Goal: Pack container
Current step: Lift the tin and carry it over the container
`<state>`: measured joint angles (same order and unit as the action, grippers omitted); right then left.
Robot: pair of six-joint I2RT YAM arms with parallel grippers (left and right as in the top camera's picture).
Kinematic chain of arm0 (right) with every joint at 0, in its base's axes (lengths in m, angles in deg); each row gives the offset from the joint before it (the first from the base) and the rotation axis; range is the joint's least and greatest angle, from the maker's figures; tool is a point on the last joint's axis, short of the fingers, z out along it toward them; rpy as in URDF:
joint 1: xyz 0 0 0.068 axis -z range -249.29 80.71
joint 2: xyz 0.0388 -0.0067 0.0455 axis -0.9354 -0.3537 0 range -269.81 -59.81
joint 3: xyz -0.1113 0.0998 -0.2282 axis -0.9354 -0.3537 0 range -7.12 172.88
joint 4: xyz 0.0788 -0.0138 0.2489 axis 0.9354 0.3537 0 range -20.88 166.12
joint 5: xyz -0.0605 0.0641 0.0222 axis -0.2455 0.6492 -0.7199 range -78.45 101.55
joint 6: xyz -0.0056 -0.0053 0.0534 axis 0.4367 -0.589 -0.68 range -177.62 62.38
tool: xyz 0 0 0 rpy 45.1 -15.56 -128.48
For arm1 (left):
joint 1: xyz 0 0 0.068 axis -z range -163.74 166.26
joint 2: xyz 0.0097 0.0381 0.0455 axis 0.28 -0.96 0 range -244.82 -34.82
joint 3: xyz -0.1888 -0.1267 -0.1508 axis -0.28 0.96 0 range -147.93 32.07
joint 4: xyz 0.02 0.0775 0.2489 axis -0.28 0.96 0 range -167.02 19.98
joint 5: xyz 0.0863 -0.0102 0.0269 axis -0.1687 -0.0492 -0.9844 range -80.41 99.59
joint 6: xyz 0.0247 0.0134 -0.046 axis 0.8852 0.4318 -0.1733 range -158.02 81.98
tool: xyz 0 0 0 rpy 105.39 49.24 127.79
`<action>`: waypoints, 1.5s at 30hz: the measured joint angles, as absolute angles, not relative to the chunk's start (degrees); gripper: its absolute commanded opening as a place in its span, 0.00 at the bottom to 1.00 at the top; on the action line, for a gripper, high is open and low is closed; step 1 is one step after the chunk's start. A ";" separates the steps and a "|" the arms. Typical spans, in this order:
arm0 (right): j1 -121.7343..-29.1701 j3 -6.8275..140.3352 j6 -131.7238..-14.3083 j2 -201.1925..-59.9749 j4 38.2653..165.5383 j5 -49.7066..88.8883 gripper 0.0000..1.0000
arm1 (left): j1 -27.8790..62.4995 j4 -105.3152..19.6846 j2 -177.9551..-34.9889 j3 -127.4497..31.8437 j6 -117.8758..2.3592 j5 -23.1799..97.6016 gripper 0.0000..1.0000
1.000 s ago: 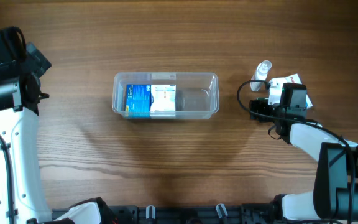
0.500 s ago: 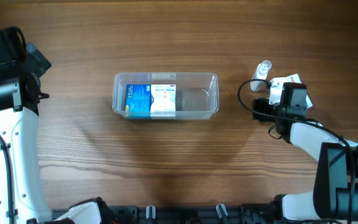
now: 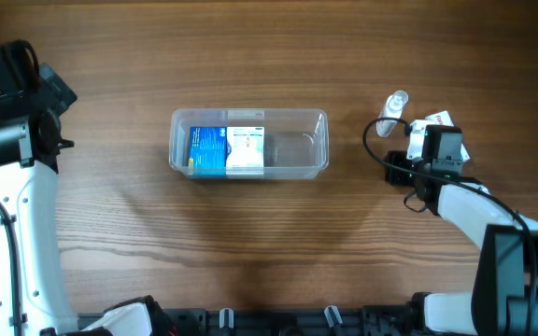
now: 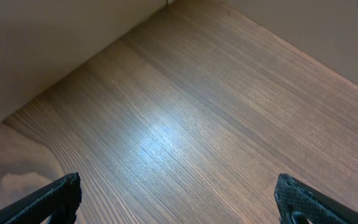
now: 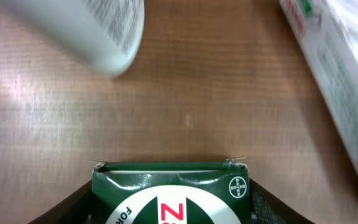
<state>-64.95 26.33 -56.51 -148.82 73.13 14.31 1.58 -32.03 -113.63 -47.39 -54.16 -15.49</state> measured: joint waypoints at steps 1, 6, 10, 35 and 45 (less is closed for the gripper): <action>-64.95 26.29 -56.80 -147.99 74.90 14.31 0.47 | 1.56 -32.05 -113.63 -47.39 -54.16 -15.49 1.00; -64.95 25.89 -61.10 -139.99 86.33 15.41 0.44 | 1.56 -32.03 -113.63 -47.39 -54.16 -15.49 1.00; -64.95 25.89 -65.06 -130.97 89.94 19.23 0.44 | 1.56 -32.03 -113.63 -47.39 -54.16 -15.49 1.00; -99.46 58.94 -81.87 -139.75 97.02 13.57 0.42 | 1.58 -32.03 -113.63 -47.39 -54.16 -15.49 1.00; -105.25 68.16 -86.20 -159.23 96.56 3.62 0.41 | 1.56 -32.01 -113.63 -47.39 -54.16 -15.49 1.00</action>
<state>-105.25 68.16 -86.20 -159.23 96.56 3.62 1.56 -32.01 -113.63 -47.39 -54.16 -15.49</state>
